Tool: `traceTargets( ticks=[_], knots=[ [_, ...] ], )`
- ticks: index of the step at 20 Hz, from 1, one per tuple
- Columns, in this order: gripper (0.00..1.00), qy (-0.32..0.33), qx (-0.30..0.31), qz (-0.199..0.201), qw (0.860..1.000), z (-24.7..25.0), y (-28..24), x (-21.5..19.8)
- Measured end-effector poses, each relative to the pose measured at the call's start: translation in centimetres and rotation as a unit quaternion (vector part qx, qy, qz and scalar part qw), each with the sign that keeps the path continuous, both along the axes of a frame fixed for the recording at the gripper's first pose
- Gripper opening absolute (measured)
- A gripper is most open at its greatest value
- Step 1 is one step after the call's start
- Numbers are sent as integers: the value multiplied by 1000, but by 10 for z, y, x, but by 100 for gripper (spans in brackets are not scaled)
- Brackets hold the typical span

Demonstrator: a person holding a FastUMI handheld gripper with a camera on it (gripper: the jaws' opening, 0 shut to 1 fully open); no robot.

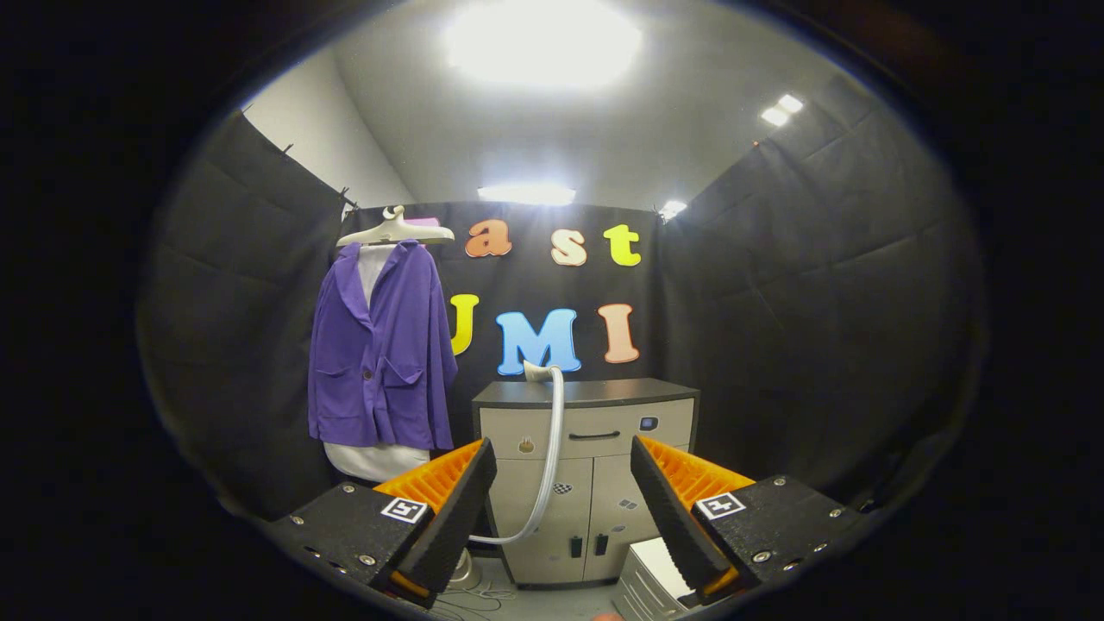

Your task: Iron the clothes twice with a garment steamer, once on the left side and once on the right side.

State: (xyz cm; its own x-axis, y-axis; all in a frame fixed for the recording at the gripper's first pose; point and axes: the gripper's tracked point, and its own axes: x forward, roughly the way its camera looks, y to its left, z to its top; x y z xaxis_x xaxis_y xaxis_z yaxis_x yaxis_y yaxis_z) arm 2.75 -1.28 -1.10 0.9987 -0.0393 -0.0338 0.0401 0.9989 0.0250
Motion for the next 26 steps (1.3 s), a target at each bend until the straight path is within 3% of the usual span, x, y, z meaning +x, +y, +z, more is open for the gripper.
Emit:
traceTargets(
  ticks=[11, 26],
  knots=[
    [96, -38, -14, 27, 999, 43, 28, 39],
    [96, -47, 55, 63, 995, 102, -9, 209]
  ],
)
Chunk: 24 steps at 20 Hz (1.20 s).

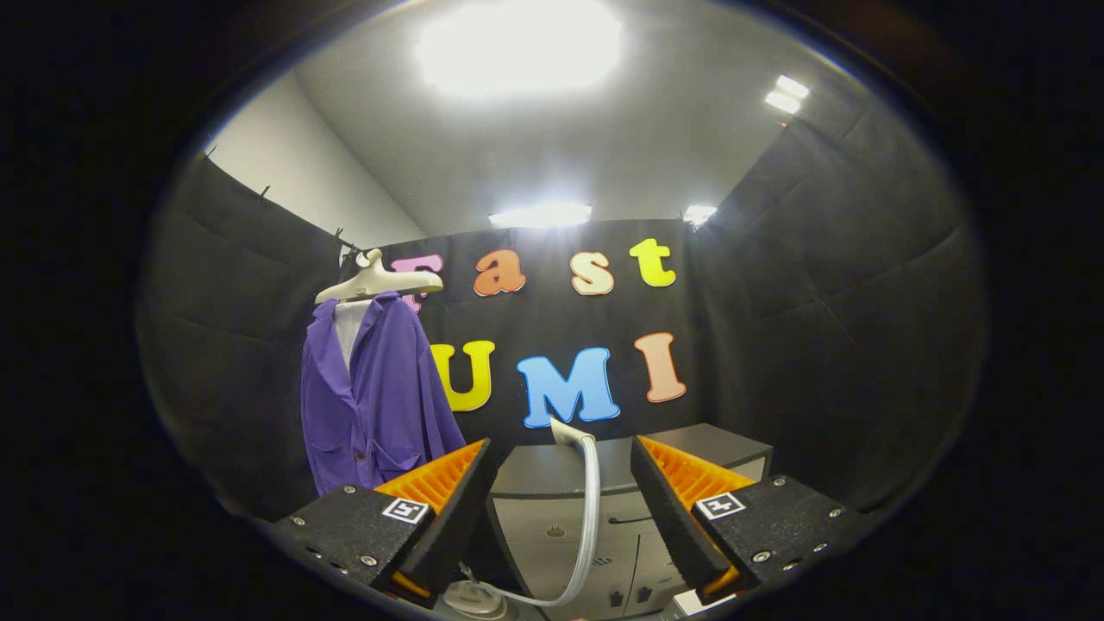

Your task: Iron the clothes twice with a garment steamer, once on the left side and once on the right side.

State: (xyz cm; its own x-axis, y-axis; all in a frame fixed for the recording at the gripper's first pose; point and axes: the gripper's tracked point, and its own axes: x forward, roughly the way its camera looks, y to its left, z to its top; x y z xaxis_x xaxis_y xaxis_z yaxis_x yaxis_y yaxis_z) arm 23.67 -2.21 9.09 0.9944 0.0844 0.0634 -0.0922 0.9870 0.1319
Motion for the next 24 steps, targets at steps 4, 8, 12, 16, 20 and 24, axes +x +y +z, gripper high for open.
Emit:
traceTargets(
  ticks=[4, 8, 12, 16, 20, 24],
  knots=[
    [95, 3, 0, 24, 1000, 11, 5, 45],
    [95, 0, -4, 47, 999, 26, 14, 85],
    [95, -3, -15, 77, 997, 35, 29, 122],
    [95, 2, -25, 102, 995, 39, 35, 166],
    [95, 39, -26, 114, 992, 27, 36, 214],
    [95, 82, -19, 117, 990, 4, 36, 266]
  ],
)
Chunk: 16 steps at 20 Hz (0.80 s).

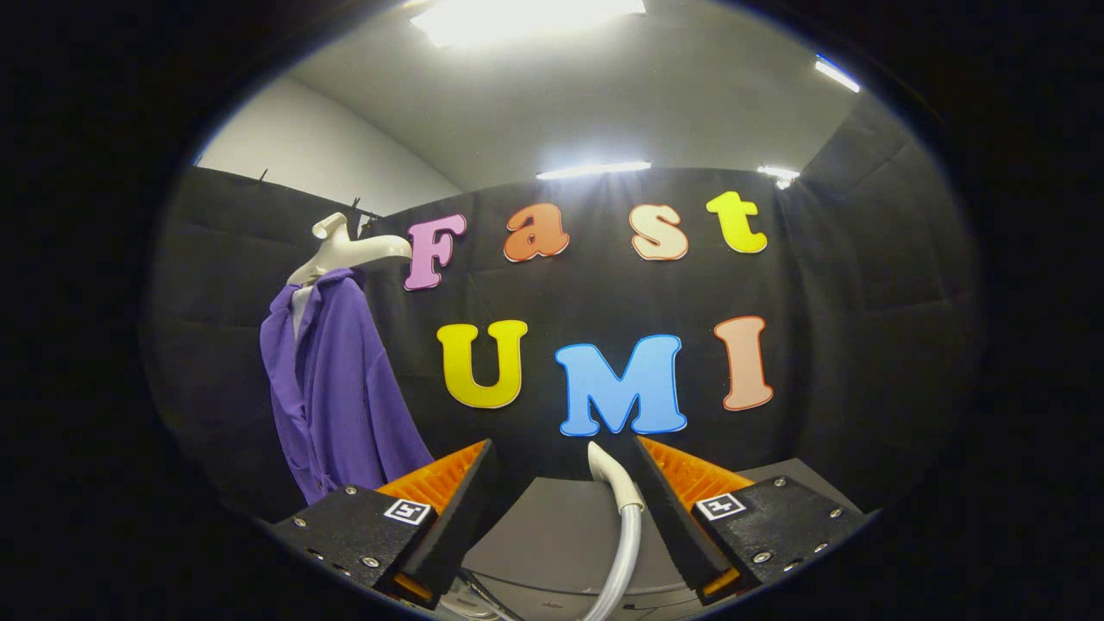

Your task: Iron the clothes twice with a garment steamer, once on the left side and once on the right side.

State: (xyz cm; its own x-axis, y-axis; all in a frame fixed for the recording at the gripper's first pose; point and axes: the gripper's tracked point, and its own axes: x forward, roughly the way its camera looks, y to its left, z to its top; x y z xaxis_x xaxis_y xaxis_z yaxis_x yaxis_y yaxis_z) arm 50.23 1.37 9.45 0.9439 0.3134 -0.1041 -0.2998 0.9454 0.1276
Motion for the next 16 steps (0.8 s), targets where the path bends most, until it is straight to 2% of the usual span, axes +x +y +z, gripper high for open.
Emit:
traceTargets(
  ticks=[8, 16],
  knots=[
    [95, 108, 5, 7, 994, -65, -2, 99],
    [94, 232, 87, 20, 968, -123, -3, 149]
  ],
)
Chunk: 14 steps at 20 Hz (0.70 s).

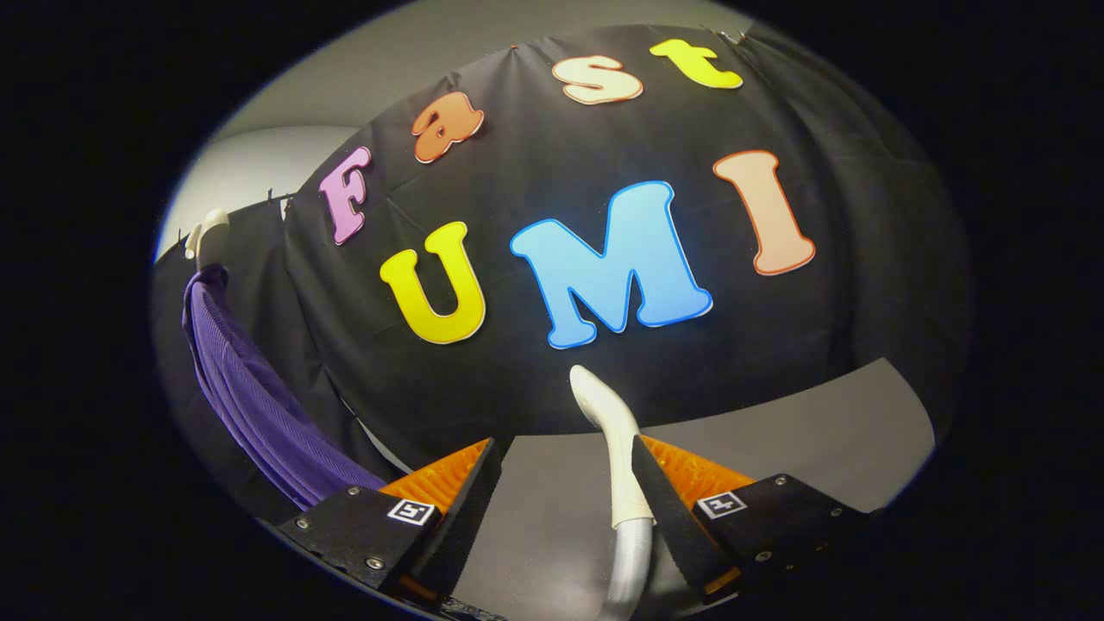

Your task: Iron the clothes twice with a garment steamer, once on the left side and once on the right side.

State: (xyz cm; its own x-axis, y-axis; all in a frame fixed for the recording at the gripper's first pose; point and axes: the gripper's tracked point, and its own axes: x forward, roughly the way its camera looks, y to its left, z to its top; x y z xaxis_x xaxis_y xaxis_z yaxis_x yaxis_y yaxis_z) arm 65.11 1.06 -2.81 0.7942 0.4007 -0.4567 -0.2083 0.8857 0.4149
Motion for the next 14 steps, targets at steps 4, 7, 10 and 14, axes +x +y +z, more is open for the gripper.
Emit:
traceTargets(
  ticks=[4, 7, 10, 14],
  knots=[
    [93, 40, 3, -2, 999, -24, -1, 21],
    [94, 97, 8, 19, 995, -55, 8, 16],
    [93, 121, 7, 19, 992, -69, 5, 17],
    [85, 175, 30, 30, 984, -93, 7, 9]
  ],
)
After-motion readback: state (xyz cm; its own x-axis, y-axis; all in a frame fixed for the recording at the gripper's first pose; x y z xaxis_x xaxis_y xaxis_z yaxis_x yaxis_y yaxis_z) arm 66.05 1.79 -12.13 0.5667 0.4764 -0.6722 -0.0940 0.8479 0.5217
